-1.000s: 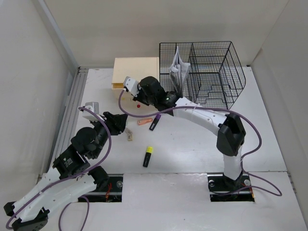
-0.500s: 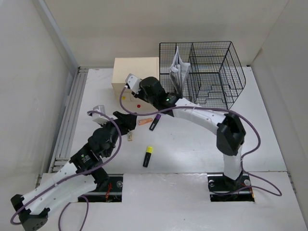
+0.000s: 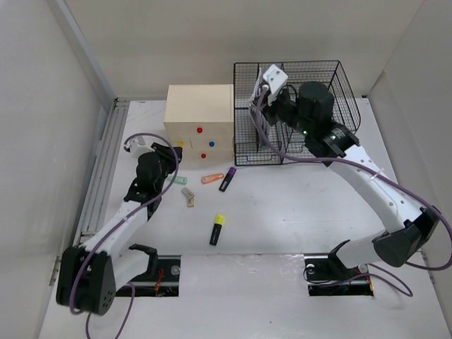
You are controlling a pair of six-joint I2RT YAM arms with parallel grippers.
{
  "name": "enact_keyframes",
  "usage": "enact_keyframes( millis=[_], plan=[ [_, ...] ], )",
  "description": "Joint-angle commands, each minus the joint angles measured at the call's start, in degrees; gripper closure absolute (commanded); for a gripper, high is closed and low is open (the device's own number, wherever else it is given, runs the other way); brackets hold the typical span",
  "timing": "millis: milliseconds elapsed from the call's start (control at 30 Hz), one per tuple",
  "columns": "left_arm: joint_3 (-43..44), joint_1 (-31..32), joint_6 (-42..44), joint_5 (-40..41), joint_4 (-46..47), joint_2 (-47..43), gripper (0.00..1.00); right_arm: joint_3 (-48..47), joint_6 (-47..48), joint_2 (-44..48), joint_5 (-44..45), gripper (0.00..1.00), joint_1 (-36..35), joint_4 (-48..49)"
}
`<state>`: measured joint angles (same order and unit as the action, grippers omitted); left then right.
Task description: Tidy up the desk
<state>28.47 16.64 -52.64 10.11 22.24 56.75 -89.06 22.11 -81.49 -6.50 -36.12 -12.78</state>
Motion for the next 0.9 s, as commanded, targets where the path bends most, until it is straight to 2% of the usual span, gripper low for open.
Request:
enact_keyframes(
  millis=[0, 33, 100, 133, 267, 467, 700, 867],
  plan=[
    [1.5, -6.2, -0.8, -17.3, 10.7, 6.9, 0.72, 2.7, -5.1, 1.4, -15.0, 0.83, 4.7, -0.1],
    [2.2, -7.3, -0.3, -19.6, 11.8, 8.6, 0.69, 3.6, -6.3, 2.1, -16.9, 0.79, 5.8, 0.5],
    [3.1, -8.9, -0.3, -23.7, 12.7, 13.0, 0.64, 4.2, -6.8, 2.7, -20.6, 0.79, 8.1, 0.5],
    [3.1, -9.6, -0.3, -24.3, 14.0, 14.1, 0.58, 4.2, -6.8, 2.7, -21.4, 0.78, 8.7, 0.5],
    [3.7, -9.6, -0.3, -23.8, 16.9, 16.7, 0.47, 5.6, -6.8, 2.7, -23.6, 0.78, 10.2, 1.0],
    [6.8, -9.6, 0.9, -20.7, 16.3, 20.4, 0.47, 6.1, -6.8, 3.2, -25.5, 0.78, 10.2, 1.0],
    [10.0, -9.6, 2.7, -16.2, 11.0, 21.6, 0.55, 6.6, -7.9, 3.2, -26.0, 0.78, 10.7, 1.0],
    [10.0, -9.6, 3.9, -14.9, 8.8, 21.6, 0.57, 6.6, -8.4, 3.2, -26.5, 0.78, 10.7, 1.0]
  ],
)
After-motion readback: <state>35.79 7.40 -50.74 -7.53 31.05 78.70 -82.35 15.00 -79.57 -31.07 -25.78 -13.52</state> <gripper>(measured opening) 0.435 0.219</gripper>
